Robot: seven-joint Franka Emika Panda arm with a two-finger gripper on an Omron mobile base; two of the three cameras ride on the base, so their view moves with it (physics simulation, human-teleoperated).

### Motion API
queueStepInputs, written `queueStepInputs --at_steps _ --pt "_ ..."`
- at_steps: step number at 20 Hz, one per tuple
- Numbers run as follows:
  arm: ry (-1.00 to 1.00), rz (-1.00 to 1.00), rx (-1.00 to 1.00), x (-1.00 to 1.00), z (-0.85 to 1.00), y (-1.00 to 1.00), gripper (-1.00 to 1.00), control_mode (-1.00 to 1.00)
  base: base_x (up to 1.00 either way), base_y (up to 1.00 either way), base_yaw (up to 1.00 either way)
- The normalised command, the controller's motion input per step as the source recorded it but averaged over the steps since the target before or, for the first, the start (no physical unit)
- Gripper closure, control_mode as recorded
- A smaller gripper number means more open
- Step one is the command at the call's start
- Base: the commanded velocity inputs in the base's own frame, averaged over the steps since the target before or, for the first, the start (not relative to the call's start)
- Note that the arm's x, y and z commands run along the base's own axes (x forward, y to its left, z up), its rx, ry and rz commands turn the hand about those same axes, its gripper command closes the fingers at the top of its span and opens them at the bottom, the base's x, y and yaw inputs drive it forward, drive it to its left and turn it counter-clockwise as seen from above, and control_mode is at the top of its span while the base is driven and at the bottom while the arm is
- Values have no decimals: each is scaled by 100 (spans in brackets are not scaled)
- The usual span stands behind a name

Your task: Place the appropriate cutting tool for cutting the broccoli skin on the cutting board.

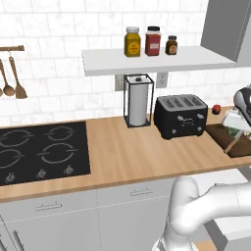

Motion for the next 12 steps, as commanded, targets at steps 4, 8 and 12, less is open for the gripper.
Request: queueStepInputs --at_steps 4,8,12 --pt "0 0 -2 -88 42 95 -100 -100 0 0 0" --pt "0 0 -4 -75 41 100 -100 -100 0 0 0" --pt "0 0 -6 -63 26 100 -100 -100 0 0 0"
